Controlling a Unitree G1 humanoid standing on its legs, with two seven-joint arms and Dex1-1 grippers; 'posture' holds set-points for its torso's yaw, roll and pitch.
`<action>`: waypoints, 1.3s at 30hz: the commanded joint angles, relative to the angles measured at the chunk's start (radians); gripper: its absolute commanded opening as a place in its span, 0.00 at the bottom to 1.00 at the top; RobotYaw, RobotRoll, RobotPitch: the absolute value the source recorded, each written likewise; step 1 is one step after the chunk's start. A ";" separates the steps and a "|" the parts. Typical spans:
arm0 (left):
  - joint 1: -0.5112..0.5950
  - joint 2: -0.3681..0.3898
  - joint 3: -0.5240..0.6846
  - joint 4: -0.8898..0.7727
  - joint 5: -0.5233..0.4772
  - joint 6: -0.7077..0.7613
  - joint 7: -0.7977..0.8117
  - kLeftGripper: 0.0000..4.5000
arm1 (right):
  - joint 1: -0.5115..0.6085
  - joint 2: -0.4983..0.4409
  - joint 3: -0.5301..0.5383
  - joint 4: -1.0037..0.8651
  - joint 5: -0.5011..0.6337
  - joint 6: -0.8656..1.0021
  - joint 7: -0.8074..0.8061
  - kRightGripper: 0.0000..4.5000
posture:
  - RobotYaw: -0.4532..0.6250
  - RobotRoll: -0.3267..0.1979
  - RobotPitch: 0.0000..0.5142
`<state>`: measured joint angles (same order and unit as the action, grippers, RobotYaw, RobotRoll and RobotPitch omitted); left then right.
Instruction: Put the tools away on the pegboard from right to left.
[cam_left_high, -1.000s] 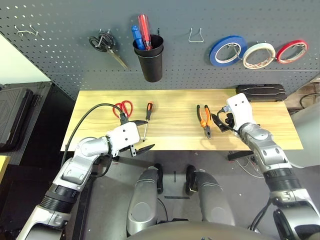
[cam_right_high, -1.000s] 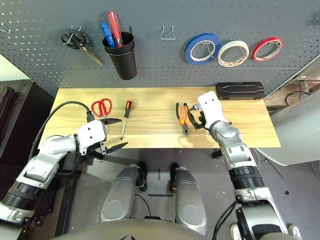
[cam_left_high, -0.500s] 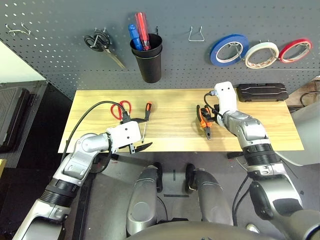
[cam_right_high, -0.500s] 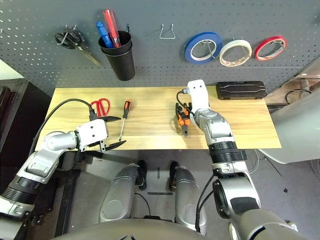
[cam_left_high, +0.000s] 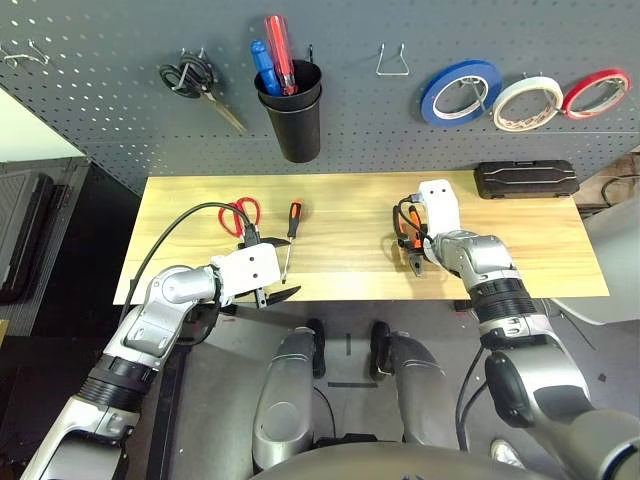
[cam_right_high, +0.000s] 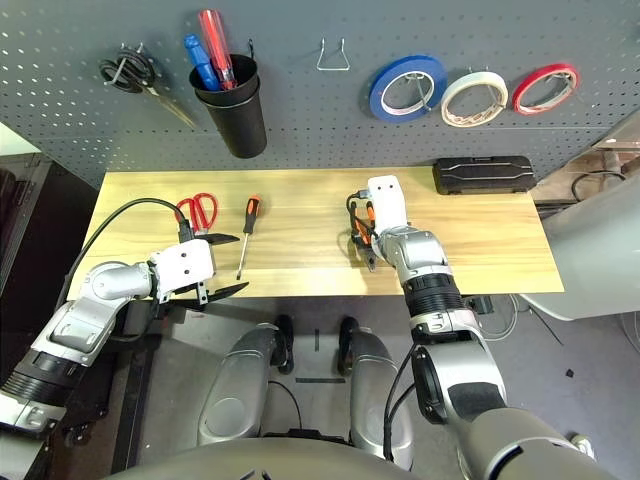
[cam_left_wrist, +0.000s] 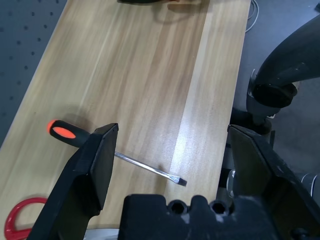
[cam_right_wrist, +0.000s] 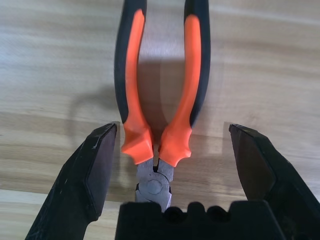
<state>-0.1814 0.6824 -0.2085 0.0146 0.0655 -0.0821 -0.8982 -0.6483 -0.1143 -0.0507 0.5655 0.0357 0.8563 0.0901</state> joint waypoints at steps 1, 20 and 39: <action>0.017 -0.004 -0.019 -0.021 0.003 0.009 -0.008 1.00 | -0.014 0.011 -0.003 0.076 0.001 -0.031 -0.007 0.99 | 0.58 0.62 0.67; 0.057 -0.072 0.039 -0.149 -0.185 0.122 -0.011 1.00 | -0.058 0.017 0.011 0.266 -0.021 -0.147 -0.006 0.99 | 0.60 0.62 0.69; 0.056 -0.076 0.046 -0.169 -0.224 0.135 -0.014 1.00 | -0.029 0.017 0.030 0.208 -0.035 -0.187 0.003 0.63 | 0.60 0.62 0.67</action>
<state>-0.1427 0.6099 -0.1637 -0.1437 -0.1401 0.0529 -0.9001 -0.7274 -0.1014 -0.0378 0.7758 0.0130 0.6591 0.0882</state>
